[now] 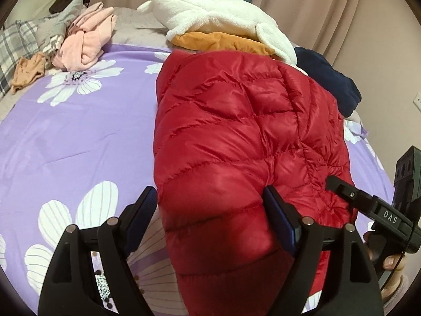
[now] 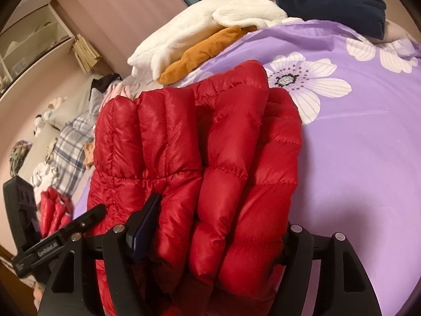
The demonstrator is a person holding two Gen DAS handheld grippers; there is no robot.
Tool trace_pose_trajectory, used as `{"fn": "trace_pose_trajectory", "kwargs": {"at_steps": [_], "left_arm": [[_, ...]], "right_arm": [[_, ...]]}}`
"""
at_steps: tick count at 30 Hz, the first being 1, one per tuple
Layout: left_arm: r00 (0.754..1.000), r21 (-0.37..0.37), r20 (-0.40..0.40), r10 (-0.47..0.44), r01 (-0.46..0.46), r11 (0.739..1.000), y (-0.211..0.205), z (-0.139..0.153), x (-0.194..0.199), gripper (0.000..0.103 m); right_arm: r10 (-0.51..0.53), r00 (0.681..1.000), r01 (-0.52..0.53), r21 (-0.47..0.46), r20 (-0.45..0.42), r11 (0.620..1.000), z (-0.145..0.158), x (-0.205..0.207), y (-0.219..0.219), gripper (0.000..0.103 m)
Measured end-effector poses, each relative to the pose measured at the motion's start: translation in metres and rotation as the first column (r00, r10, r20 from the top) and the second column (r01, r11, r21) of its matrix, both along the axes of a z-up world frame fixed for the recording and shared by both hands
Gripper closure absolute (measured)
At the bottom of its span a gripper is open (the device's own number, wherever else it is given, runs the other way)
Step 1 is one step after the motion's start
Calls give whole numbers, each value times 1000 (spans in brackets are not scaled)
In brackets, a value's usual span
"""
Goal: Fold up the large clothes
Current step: 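Open both tools and release the jacket bundle onto the bed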
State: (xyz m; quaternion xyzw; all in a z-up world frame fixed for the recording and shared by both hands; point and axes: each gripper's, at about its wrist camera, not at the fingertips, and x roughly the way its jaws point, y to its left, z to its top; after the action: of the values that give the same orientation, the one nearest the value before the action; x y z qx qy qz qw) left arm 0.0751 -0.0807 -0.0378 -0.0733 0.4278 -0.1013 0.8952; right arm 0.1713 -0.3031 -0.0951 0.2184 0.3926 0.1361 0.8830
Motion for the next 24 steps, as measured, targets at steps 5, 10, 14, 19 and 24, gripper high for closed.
{"fn": "trace_pose_trajectory", "kwargs": {"at_steps": [5,10,14,19,24], "left_arm": [[1000,22,1,3,-3,1000,-1,0,-6,20],[1000,6,-6,-5,5,1000,-4,2,-12,25],[1000,22,1,-23,23,1000,-8,4,-17,30],[999,16,-4,-39,39,999,-11,5,-23,36],[999,23,-8,-49,50,999,-19,4,-26,38]], "right_arm": [[-13,1000,13,-53,9,998,6,-3,3,30],[-59,997,65,-129,49,989,16,-12,5,25],[-101,989,120,-182,111,976,28,-22,7,25],[-81,977,116,-172,197,978,46,-33,8,25],[68,968,-20,-194,242,981,49,-40,30,30]]}}
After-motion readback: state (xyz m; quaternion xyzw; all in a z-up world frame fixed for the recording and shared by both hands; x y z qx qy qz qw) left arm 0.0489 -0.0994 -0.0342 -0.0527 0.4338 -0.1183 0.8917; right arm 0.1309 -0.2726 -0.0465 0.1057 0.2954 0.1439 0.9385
